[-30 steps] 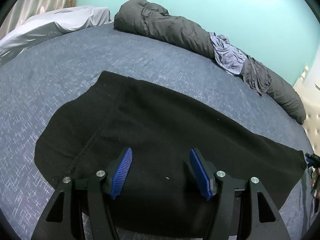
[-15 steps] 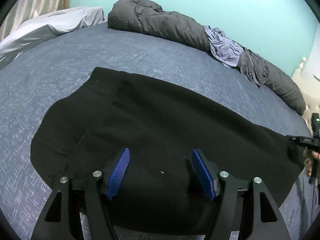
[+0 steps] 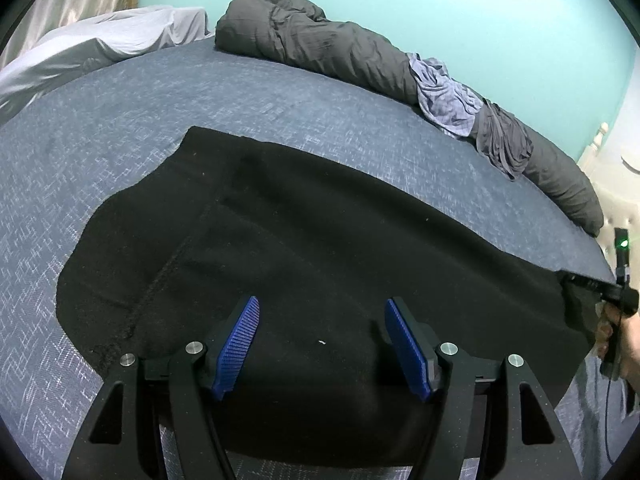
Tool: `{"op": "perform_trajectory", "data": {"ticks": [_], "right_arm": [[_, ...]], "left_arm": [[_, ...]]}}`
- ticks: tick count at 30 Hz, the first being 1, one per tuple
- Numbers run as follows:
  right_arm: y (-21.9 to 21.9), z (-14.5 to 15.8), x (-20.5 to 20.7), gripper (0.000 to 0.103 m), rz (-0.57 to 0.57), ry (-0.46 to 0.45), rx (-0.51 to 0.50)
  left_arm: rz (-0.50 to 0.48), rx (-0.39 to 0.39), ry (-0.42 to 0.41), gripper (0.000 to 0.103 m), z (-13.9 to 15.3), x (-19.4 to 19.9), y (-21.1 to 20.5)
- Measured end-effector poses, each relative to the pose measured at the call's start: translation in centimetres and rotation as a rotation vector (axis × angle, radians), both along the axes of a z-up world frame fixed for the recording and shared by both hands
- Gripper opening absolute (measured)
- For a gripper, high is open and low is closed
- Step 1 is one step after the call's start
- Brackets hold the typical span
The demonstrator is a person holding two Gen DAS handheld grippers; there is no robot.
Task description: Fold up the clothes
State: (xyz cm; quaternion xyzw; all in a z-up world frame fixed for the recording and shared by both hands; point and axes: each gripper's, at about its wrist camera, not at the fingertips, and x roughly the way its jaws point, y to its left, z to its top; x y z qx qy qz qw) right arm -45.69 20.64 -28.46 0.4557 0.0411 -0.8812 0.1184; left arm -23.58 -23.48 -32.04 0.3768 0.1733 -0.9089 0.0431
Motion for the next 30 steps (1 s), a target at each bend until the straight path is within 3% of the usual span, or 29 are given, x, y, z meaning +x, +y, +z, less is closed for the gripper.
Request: {"op": "perform_trajectory", "data": {"ticks": [5,12,17,22,24,25,30], "right_arm": [[-0.5,0.9,-0.4,0.002,-0.017,0.051,0.024],[-0.9,-2.3,-2.9,0.002,-0.068,-0.030,0.037],[-1.3,-2.7,-3.5,0.003,-0.075,-0.023,0.066],[-1.3,-0.2,-0.9,0.015,-0.115,0.072,0.059],[-1.3,0.7,1.5,0.035,-0.084,0.103,-0.037],[-1.3,1.1,2.8,0.039,-0.064,0.117,-0.091],[-1.1,0.6,9.8,0.040,-0.077,0.108,-0.260]], "left_arm": [[0.005,0.009,0.001,0.069,0.0,0.2,-0.2],[0.004,0.012,-0.003,0.069,0.1,0.5,-0.5],[0.007,0.023,-0.007,0.069,0.2,0.8,-1.0],[0.020,0.047,-0.002,0.069,0.5,1.5,-1.9],[0.023,0.054,0.002,0.069,0.7,2.0,-2.2],[0.023,0.051,0.003,0.069,0.9,2.2,-2.3],[0.031,0.056,0.010,0.069,1.5,3.5,-3.2]]}}
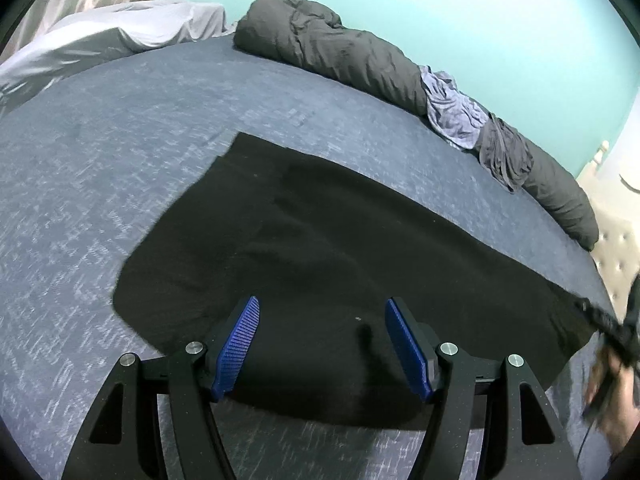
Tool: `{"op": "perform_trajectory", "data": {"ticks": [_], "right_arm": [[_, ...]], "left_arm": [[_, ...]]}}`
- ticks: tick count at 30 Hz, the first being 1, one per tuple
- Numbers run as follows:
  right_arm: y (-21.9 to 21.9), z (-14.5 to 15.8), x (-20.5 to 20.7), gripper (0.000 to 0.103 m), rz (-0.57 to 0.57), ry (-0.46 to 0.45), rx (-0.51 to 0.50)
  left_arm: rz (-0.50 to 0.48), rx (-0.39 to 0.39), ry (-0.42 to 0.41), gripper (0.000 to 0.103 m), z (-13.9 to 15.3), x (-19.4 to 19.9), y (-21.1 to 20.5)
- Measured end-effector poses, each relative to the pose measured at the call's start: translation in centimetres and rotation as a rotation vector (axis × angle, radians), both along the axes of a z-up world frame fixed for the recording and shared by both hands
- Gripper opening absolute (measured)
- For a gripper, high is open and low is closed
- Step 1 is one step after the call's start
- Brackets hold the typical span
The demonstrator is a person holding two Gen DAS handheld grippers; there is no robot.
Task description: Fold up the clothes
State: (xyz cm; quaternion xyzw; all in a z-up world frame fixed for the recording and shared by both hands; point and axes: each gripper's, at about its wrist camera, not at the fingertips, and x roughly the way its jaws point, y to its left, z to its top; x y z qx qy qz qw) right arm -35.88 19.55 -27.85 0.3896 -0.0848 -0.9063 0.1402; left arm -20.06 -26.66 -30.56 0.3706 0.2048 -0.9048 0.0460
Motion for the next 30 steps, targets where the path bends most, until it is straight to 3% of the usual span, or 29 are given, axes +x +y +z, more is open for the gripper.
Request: {"op": "perform_trajectory", "data": {"ticks": [3,12,20,24,25,26,30], "right_arm": [[-0.9,-1.2,3.5,0.040,-0.013,-0.031,-0.067],[-6.3,-2.1,10.5,0.040,0.077,-0.107,-0.123],[-8.9,-2.0,12.9,0.040,0.092,-0.126,-0.132],[-9.5,-1.8,13.6,0.041,0.121,-0.134,-0.108],[-9.7,-1.9,13.8,0.041,0.126,-0.136,-0.094],[-10.0,-2.0,13.9,0.041,0.131,-0.137,-0.053],[-11.1,-2.6,14.0,0.041,0.166,-0.166,-0.008]], "left_arm": [[0.005,0.021,0.012,0.069,0.3,1.1,-0.7],[0.110,0.055,0.021,0.070,0.6,4.6,-5.5],[0.129,0.238,-0.008,0.069,-2.3,4.0,-8.7],[0.102,0.305,-0.013,0.050,-3.8,3.7,-8.9],[0.099,0.326,-0.003,0.042,-3.9,3.7,-9.0],[0.093,0.346,0.015,0.027,-3.8,3.9,-9.1],[0.065,0.300,0.052,0.020,-2.1,4.3,-8.4]]}}
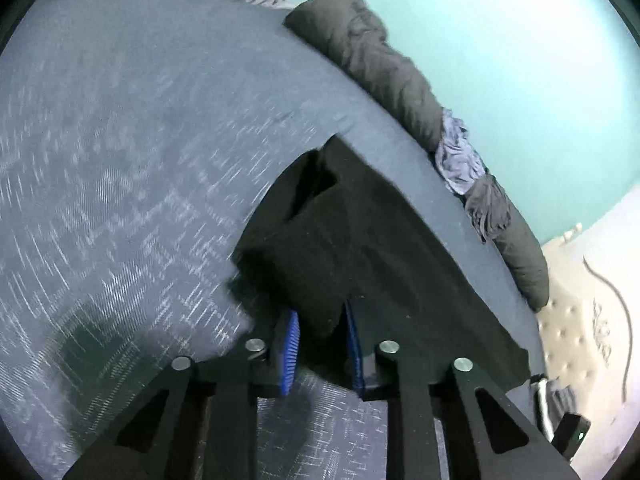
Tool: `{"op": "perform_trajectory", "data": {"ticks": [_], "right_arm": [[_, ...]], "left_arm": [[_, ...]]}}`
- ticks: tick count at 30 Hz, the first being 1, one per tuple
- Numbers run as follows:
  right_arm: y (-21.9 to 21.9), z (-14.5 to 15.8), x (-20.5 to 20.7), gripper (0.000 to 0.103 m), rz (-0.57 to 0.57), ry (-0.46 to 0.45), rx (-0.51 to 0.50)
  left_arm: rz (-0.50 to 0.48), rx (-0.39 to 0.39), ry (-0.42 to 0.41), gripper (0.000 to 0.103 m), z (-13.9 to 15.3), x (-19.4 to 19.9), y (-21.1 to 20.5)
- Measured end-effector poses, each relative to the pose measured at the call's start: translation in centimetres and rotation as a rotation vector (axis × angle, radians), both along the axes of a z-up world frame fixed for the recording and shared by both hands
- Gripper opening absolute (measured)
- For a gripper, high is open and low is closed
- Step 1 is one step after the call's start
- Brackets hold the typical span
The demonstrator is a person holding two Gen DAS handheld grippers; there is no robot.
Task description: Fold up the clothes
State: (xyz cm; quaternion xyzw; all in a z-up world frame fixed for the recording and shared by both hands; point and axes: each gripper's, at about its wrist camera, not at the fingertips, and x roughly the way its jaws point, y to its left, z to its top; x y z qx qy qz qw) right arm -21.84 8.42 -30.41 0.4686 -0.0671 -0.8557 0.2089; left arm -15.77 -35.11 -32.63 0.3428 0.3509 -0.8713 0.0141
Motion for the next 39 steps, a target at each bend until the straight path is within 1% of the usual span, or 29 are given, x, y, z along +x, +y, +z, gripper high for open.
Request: {"op": "perform_trajectory", "data": {"ticks": [2,4,5,6,7,8,9,10,12,14,16,20,23,24,25,26,27,28,29,30,32,35,37,38,39], "right_arm": [[-0.6,-0.2,-0.1,0.041,0.015,-0.005,0.009],[-1.6,-0.4,-0.4,0.041,0.033,-0.013,0.008],[-2.1,-0.5,-0.6,0.042,0.042,-0.018,0.007],[-2.6,-0.6,-0.8,0.046,0.055,-0.022,-0.001],[-3.1,-0.8,-1.0,0.048,0.069,-0.027,-0.010],[-3.5,-0.8,-1.2,0.050,0.076,-0.023,-0.010],[-3.9,-0.8,-1.3,0.051,0.080,-0.016,-0.008],[-4.4,-0.7,-1.5,0.052,0.091,-0.008,-0.005],[-5.4,-0.9,-1.9,0.055,0.112,-0.001,0.003],[-6.2,-1.5,-2.7,0.055,0.119,-0.011,0.017],[-6.7,-1.8,-3.3,0.056,0.120,0.001,0.022],[-7.7,-2.3,-4.0,0.067,0.129,0.036,0.020],[-8.4,-2.3,-4.1,0.069,0.178,0.067,0.015],[-8.4,-2.2,-3.9,0.068,0.207,0.068,0.000],[-8.5,-2.2,-3.6,0.065,0.239,0.065,-0.017],[-8.7,-2.2,-3.3,0.055,0.272,0.063,-0.016],[-9.1,-2.3,-2.9,0.047,0.308,0.067,0.014],[-9.4,-2.4,-2.5,0.043,0.332,0.073,0.042],[-9.3,-2.4,-2.3,0.033,0.339,0.073,0.048],[-8.8,-2.4,-2.4,0.028,0.317,0.063,0.039],[-7.8,-2.2,-2.7,0.028,0.275,0.048,0.000],[-7.5,-1.9,-2.6,0.028,0.262,0.070,0.019],[-8.2,-1.6,-2.8,0.028,0.252,0.087,0.037],[-8.7,-1.7,-3.1,0.029,0.250,0.083,0.043],[-9.0,-1.8,-3.5,0.036,0.248,0.077,0.048]], "left_arm": [[-0.005,0.000,-0.002,0.020,-0.1,0.1,0.1],[0.004,0.027,-0.025,0.022,-0.9,0.1,-0.3],[0.009,0.041,-0.038,0.028,-1.3,0.1,-0.5],[0.019,0.041,-0.044,0.035,-1.4,0.2,-0.6],[0.030,0.036,-0.047,0.039,-1.3,0.4,-0.7],[0.041,0.031,-0.050,0.046,-1.3,0.5,-0.8],[0.052,0.026,-0.053,0.052,-1.2,0.7,-0.9],[0.063,0.021,-0.057,0.054,-1.1,0.8,-1.0],[0.083,0.010,-0.060,0.054,-1.0,1.1,-1.2],[0.106,-0.001,-0.052,0.054,-0.5,2.0,-1.6],[0.114,-0.006,-0.042,0.054,-0.1,2.6,-1.8],[0.122,-0.047,-0.032,0.054,0.8,3.6,-1.9],[0.120,-0.054,-0.033,0.054,0.9,3.8,-1.9],[0.120,-0.052,-0.034,0.054,0.9,3.8,-1.9],[0.120,-0.051,-0.036,0.054,0.8,3.9,-1.9],[0.119,-0.050,-0.038,0.054,0.8,3.9,-1.8],[0.119,-0.049,-0.039,0.054,0.7,3.8,-1.8],[0.118,-0.049,-0.040,0.054,0.7,3.8,-1.8],[0.118,-0.049,-0.041,0.054,0.6,3.7,-1.7],[0.117,-0.047,-0.041,0.054,0.6,3.7,-1.8],[0.118,-0.047,-0.042,0.054,0.6,3.9,-1.8],[0.122,-0.045,-0.042,0.054,0.5,4.0,-1.9],[0.121,-0.044,-0.044,0.054,0.5,3.9,-1.8],[0.119,-0.045,-0.046,0.054,0.5,3.8,-1.7],[0.118,-0.045,-0.047,0.054,0.5,3.8,-1.7]]}}
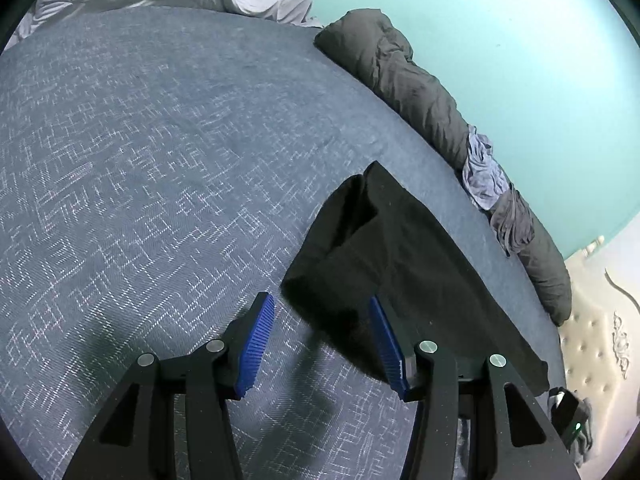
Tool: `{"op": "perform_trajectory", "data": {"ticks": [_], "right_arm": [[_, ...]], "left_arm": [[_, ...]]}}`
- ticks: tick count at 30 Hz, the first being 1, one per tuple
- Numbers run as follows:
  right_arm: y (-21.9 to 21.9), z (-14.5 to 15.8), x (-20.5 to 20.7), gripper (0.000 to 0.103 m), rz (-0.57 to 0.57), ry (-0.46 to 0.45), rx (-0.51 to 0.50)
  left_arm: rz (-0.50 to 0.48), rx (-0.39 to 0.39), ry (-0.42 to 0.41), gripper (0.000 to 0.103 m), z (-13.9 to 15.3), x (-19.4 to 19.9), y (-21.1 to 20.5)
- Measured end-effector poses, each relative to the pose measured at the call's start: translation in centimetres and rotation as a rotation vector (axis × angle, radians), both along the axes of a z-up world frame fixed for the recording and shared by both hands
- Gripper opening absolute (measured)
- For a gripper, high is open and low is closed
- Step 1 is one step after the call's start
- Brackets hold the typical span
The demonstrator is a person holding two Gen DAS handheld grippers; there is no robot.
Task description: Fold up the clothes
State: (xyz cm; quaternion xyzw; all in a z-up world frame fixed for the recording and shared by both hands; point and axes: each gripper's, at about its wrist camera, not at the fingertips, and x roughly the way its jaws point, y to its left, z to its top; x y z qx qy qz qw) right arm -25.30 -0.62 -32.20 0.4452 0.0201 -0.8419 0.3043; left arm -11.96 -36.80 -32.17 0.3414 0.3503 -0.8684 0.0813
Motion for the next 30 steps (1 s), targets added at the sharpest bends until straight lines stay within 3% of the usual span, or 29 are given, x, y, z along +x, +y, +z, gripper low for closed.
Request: {"op": "perform_trajectory", "data": {"ticks": [3,7,13,14,18,22,25,26,29,30], "right_arm": [[-1.2,-0.4,-1.0,0.050,-0.006,-0.018,0.019],[-1.6,-0.4,-1.1,0.052,-0.011,-0.036,-0.033],[-1.6,-0.5,1.9,0.014,0.124,-0.028,-0.025],[-1.4,-0.6,2.1,0.002,0.137,-0.041,-0.031],[-1.2,-0.9,3.5,0.001,0.202,-0.062,-0.026],[0.4,0.9,3.4,0.001,0.110,-0.024,-0.035],[1.8,1.6,2.4,0.003,0.023,-0.027,-0.028],[2.0,1.5,2.1,0.008,0.011,-0.035,-0.022],[2.1,1.3,1.4,0.040,-0.001,-0.071,-0.028],[1.8,1.1,1.3,0.042,0.004,-0.079,-0.031]], "left_arm": [[-0.001,-0.002,-0.001,0.054,-0.1,0.0,0.0],[0.000,0.000,-0.002,0.054,-0.1,0.1,0.0],[-0.005,0.000,-0.002,0.054,-0.1,0.0,0.1],[-0.006,-0.001,-0.002,0.054,-0.1,0.0,0.1],[-0.003,-0.003,-0.003,0.054,-0.2,0.1,0.1],[0.002,0.004,-0.006,0.054,-0.3,0.1,-0.2],[0.001,0.005,-0.005,0.054,-0.3,0.0,-0.1],[-0.002,0.005,-0.005,0.054,-0.3,0.0,-0.1],[-0.010,0.001,-0.007,0.055,-0.2,-0.2,0.2],[-0.012,0.000,-0.008,0.055,-0.2,-0.2,0.2]]}}
